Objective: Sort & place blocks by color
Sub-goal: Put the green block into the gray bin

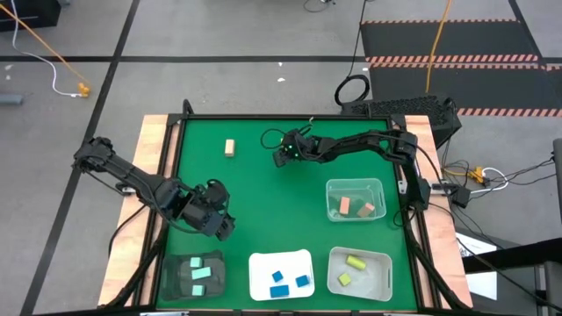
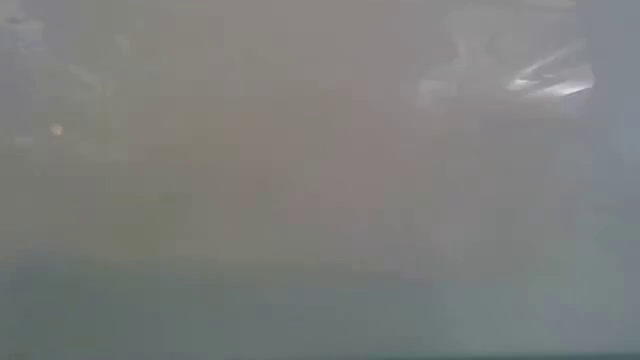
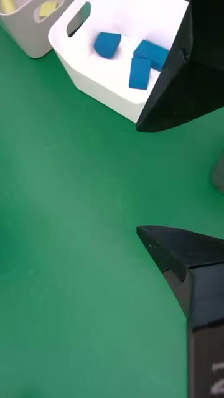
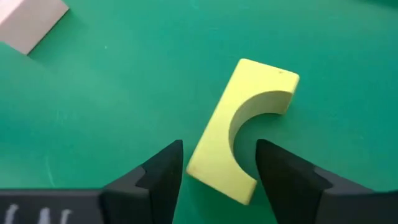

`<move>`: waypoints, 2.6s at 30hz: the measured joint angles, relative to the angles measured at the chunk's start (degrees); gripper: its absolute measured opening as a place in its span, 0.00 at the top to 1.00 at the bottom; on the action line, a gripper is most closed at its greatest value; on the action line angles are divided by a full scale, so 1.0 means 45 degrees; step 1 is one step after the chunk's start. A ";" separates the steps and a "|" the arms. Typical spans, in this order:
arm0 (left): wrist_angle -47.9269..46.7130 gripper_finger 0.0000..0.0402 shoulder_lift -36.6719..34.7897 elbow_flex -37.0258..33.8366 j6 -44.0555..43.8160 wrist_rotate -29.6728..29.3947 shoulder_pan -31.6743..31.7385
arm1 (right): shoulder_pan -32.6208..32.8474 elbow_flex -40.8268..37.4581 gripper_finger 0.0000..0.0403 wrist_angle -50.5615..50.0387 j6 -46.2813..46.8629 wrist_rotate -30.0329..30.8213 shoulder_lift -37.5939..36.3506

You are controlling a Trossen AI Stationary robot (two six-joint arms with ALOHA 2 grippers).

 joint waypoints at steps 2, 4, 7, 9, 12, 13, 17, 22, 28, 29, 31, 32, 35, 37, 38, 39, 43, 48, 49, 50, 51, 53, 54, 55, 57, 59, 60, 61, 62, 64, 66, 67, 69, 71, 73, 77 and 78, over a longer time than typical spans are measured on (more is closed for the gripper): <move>-0.0047 0.36 0.0034 -0.0005 -0.0113 0.0011 -0.0005 | 0.0042 0.0021 0.51 -0.0009 0.0045 0.0021 0.0123; -0.0039 0.36 0.0015 -0.0005 -0.0212 0.0005 -0.0039 | 0.0082 0.0029 0.52 -0.0075 0.0314 0.0008 0.0152; -0.0040 0.36 0.0015 -0.0005 -0.0361 0.0004 -0.0053 | 0.0094 0.0029 0.57 -0.0088 0.0409 -0.0002 0.0157; -0.0044 0.36 0.0015 -0.0005 -0.0417 -0.0098 -0.0055 | 0.0082 0.0015 0.63 -0.0098 0.0425 -0.0025 0.0115; -0.0039 0.36 0.0019 -0.0005 -0.0494 -0.0431 -0.0054 | 0.0079 0.0010 0.71 -0.0046 0.0450 -0.0199 0.0104; -0.0039 0.36 0.0019 -0.0005 -0.0502 -0.0533 -0.0053 | 0.0079 0.0010 0.71 -0.0062 0.0450 -0.0242 0.0103; -0.0034 0.36 0.0019 -0.0005 -0.0599 -0.0919 -0.0039 | 0.0098 0.0007 0.71 -0.0206 0.0456 -0.0337 0.0028; -0.0034 0.36 0.0019 -0.0005 -0.0567 -0.1579 -0.0038 | 0.0339 -0.0068 0.71 -0.0945 0.0460 -0.0989 -0.0790; -0.0048 0.36 0.0024 -0.0005 -0.0444 -0.2537 0.0193 | 0.0806 -0.0053 0.71 -0.1604 -0.0566 -0.1138 -0.2851; -0.0048 0.36 0.0024 -0.0005 -0.0437 -0.2686 0.0295 | 0.0938 -0.0053 0.71 -0.1808 -0.0825 -0.1356 -0.3214; -0.0048 0.36 0.0024 -0.0005 -0.0444 -0.3012 0.0472 | 0.1290 -0.0053 0.71 -0.2417 -0.1454 -0.1809 -0.4055; -0.0049 0.36 0.0024 -0.0005 -0.0440 -0.3164 0.0589 | 0.1504 -0.0053 0.71 -0.2845 -0.1783 -0.2038 -0.4518; -0.0050 0.36 0.0024 -0.0005 -0.0435 -0.3588 0.0914 | 0.2276 -0.0044 0.71 -0.4463 -0.2391 -0.2442 -0.6074; -0.0048 0.36 0.0024 -0.0005 -0.0412 -0.3868 0.1133 | 0.2915 -0.0044 0.71 -0.5742 -0.2479 -0.2591 -0.7079; -0.0046 0.36 0.0024 -0.0005 -0.0385 -0.3940 0.1225 | 0.3254 -0.0044 0.71 -0.6402 -0.2448 -0.2638 -0.7570; -0.0047 0.36 0.0024 -0.0005 -0.0318 -0.3960 0.1327 | 0.3640 -0.0044 0.71 -0.7070 -0.2264 -0.2638 -0.8034; -0.0034 0.36 0.0024 -0.0005 -0.0110 -0.3968 0.1748 | 0.5373 -0.0352 0.71 -0.8577 -0.0419 -0.2668 -0.9714; -0.0024 0.36 0.0024 -0.0005 -0.0191 -0.3968 0.2248 | 0.8273 -0.2018 0.71 -0.7782 0.4075 -0.2665 -1.1309; -0.0024 0.36 0.0024 -0.0005 -0.0324 -0.3968 0.2336 | 0.8975 -0.2452 0.71 -0.7338 0.5146 -0.2660 -1.1552; -0.0019 0.36 0.0024 -0.0005 -0.0492 -0.3963 0.2408 | 0.9683 -0.2905 0.71 -0.6768 0.6176 -0.2660 -1.1754; -0.0019 0.36 0.0024 -0.0005 -0.0669 -0.3954 0.2482 | 1.0408 -0.3386 0.71 -0.6049 0.7196 -0.2668 -1.1887; -0.0019 0.36 0.0024 -0.0005 -0.0967 -0.3863 0.2610 | 1.1761 -0.4363 0.71 -0.4591 0.9147 -0.2678 -1.2009; -0.0015 0.36 0.0024 -0.0005 -0.1086 -0.3856 0.2652 | 1.2388 -0.4833 0.71 -0.3663 0.9953 -0.2637 -1.2005; -0.0014 0.36 0.0024 -0.0005 -0.1206 -0.3852 0.2670 | 1.2955 -0.5245 0.71 -0.2852 1.0691 -0.2518 -1.1989; -0.0012 0.36 0.0024 -0.0005 -0.1421 -0.3850 0.2718 | 1.4031 -0.5988 0.71 -0.1759 1.2172 -0.1946 -1.1883; -0.0010 0.36 0.0024 -0.0005 -0.1530 -0.3842 0.2710 | 1.4913 -0.6475 0.71 -0.1476 1.3494 -0.1563 -1.1734; -0.0010 0.36 0.0024 -0.0005 -0.1576 -0.3842 0.2710 | 1.5278 -0.6658 0.71 -0.1611 1.4099 -0.1462 -1.1677; -0.0010 0.36 0.0024 -0.0005 -0.1630 -0.3842 0.2710 | 1.5594 -0.6838 0.71 -0.1727 1.4629 -0.1317 -1.1654; -0.0010 0.36 0.0024 -0.0005 -0.1677 -0.3842 0.2710 | 1.5857 -0.6980 0.71 -0.1780 1.5054 -0.1271 -1.1646; -0.0010 0.36 0.0024 -0.0005 -0.1755 -0.3841 0.2710 | 1.6250 -0.7141 0.71 -0.2005 1.5695 -0.1256 -1.1646; -0.0013 0.36 0.0044 -0.0005 -0.1765 -0.3842 0.2712 | 1.6446 -0.7164 0.71 -0.2525 1.6025 -0.1275 -1.1646; -0.0036 0.36 0.0054 -0.0005 -0.1778 -0.3842 0.2714 | 1.6505 -0.7164 0.71 -0.2680 1.6079 -0.1271 -1.1646; -0.0073 0.36 0.0058 -0.0010 -0.1786 -0.3854 0.2747 | 1.6557 -0.7164 0.71 -0.2890 1.6085 -0.1266 -1.1646; -0.0053 0.36 0.0118 -0.0072 -0.1828 -0.3873 0.2873 | 1.6579 -0.7164 0.71 -0.3106 1.6085 -0.1268 -1.1646; -0.0043 0.36 0.0181 -0.0290 -0.1913 -0.3891 0.3069 | 1.6584 -0.7164 0.67 -0.3138 1.6073 -0.1271 -1.1646; -0.0044 0.36 0.0165 -0.0899 -0.2562 -0.3889 0.3550 | 1.6579 -0.7164 0.51 -0.3126 1.6080 -0.1276 -1.1646; -0.0053 0.36 0.0170 -0.1062 -0.2754 -0.3847 0.3678 | 1.6579 -0.7164 0.48 -0.3122 1.6075 -0.1271 -1.1646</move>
